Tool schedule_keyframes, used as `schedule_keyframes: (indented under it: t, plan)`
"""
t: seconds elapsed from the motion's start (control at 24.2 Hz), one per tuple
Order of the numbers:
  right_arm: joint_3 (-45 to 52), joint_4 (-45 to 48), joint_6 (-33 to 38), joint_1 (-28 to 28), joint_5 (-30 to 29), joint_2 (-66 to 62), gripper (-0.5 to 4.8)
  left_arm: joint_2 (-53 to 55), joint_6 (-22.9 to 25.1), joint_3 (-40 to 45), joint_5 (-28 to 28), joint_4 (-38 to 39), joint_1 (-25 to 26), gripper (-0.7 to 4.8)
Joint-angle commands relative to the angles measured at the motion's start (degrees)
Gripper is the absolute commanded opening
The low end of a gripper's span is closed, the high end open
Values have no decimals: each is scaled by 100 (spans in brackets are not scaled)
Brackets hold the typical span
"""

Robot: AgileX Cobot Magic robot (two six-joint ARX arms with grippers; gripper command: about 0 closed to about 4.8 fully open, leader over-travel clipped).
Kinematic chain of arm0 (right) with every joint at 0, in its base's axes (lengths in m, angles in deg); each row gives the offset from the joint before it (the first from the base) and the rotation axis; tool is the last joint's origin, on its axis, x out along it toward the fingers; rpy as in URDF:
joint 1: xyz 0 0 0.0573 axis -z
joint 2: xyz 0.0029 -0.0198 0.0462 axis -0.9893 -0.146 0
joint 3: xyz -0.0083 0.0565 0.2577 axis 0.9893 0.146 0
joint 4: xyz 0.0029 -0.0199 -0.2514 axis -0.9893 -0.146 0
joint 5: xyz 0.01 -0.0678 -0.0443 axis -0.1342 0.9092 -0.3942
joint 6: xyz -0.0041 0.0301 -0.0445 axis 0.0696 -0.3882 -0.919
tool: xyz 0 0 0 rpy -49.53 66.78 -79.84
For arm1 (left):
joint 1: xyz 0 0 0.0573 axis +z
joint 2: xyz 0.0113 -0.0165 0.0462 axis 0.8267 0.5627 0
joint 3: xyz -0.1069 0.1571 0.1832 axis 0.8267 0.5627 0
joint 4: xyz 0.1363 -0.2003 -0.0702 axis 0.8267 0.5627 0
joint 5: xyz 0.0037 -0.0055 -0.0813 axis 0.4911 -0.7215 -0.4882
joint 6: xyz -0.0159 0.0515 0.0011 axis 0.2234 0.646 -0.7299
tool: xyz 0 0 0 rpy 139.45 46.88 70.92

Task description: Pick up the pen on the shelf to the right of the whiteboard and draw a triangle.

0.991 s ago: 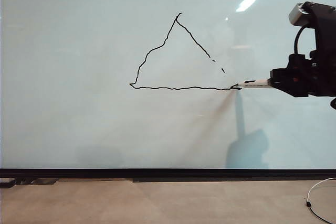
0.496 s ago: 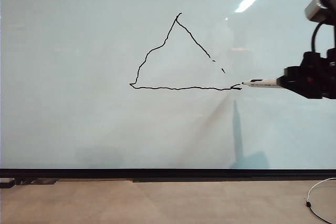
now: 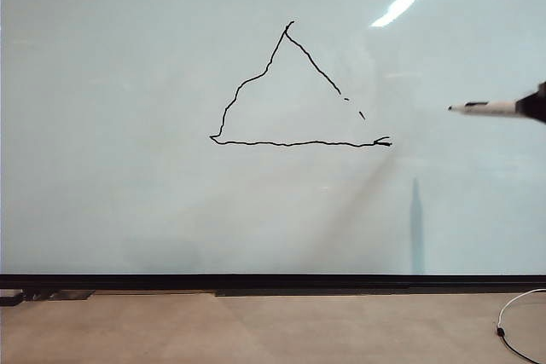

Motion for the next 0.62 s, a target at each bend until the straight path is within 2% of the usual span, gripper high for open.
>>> schedule_keyframes:
  t: [0.04, 0.33, 0.62]
  plan:
    - [37, -146, 26, 166, -116, 186, -5, 0, 2, -15, -20, -70, 0, -5]
    - [37, -560, 63, 970, -684, 719, -5, 0, 2, -15, -20, -72, 0, -5]
    - [35, -1478, 9, 1104, -671, 1580, -5, 0, 2, -15, -20, -72, 0, -5]
